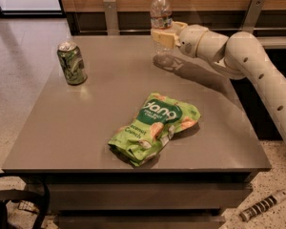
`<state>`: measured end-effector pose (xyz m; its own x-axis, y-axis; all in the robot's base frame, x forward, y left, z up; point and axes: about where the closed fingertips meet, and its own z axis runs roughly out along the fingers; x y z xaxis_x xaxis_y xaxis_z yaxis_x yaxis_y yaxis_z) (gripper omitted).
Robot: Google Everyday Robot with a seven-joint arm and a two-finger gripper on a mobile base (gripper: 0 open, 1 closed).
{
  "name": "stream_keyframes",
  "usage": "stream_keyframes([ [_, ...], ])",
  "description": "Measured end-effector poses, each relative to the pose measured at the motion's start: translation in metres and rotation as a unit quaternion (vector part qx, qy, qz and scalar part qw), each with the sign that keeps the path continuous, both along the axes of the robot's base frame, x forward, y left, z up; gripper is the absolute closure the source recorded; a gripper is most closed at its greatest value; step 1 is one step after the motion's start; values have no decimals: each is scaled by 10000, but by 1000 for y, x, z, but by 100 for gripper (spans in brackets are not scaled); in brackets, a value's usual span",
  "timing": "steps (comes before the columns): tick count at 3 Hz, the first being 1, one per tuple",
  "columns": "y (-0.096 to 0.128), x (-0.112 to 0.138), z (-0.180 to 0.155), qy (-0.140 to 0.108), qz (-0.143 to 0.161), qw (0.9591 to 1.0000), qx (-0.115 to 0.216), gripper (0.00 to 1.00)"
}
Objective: Place water bottle upright
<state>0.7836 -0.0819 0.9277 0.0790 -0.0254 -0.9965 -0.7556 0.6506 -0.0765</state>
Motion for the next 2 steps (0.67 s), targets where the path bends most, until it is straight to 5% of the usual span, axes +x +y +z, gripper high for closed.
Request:
stream_keyframes([
  [2,3,-4,-20,112,-96,9997,171,100],
])
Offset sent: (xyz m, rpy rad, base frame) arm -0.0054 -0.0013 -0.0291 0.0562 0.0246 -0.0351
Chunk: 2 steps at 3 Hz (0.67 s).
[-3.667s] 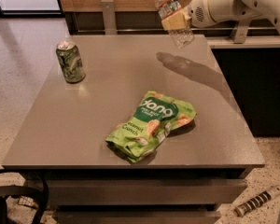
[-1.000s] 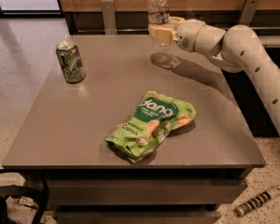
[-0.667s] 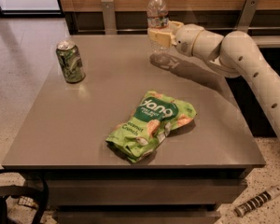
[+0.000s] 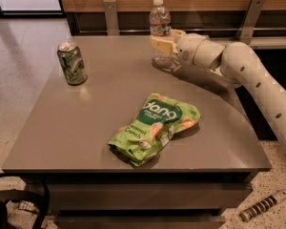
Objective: Place water bottle upright
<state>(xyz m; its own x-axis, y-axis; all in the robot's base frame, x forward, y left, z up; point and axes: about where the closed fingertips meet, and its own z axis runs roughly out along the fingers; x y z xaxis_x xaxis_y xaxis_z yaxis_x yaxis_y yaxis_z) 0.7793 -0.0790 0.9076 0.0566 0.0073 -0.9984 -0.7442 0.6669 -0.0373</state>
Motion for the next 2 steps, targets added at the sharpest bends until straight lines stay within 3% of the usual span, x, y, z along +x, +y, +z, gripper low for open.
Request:
stream_keyframes([
  [2,-2,-10,-20,328,-115,9994,-67,100],
])
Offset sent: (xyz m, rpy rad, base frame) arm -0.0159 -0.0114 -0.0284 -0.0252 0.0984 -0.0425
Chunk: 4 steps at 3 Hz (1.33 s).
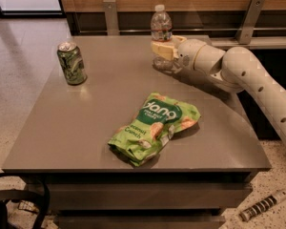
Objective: Place water bottle upright
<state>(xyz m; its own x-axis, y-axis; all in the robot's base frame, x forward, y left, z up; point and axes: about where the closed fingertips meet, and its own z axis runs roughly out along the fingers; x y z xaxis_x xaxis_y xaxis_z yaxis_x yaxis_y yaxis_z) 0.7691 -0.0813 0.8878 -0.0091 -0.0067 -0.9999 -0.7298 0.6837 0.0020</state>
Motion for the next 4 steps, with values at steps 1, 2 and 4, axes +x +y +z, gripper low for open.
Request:
stream_keyframes([
  [1,0,-1,-6,82,-25,10000,-24,100],
  [2,0,-3,-9,123,-45,9999,7,100],
  [4,0,-3,-5,123,-43,9999,7,75],
])
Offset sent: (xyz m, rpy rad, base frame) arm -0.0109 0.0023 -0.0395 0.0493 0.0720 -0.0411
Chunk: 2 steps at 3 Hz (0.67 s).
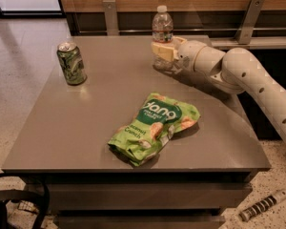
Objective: Place water bottle upright
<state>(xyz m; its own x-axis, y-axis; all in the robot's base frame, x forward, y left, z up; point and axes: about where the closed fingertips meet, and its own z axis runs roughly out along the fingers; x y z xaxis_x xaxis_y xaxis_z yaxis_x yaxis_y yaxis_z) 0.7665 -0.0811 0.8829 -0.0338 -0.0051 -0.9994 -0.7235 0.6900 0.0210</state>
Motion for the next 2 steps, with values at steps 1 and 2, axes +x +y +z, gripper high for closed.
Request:
stream_keyframes([
  [1,0,0,0,0,0,10000,0,53],
  [2,0,0,0,0,1,10000,0,30],
])
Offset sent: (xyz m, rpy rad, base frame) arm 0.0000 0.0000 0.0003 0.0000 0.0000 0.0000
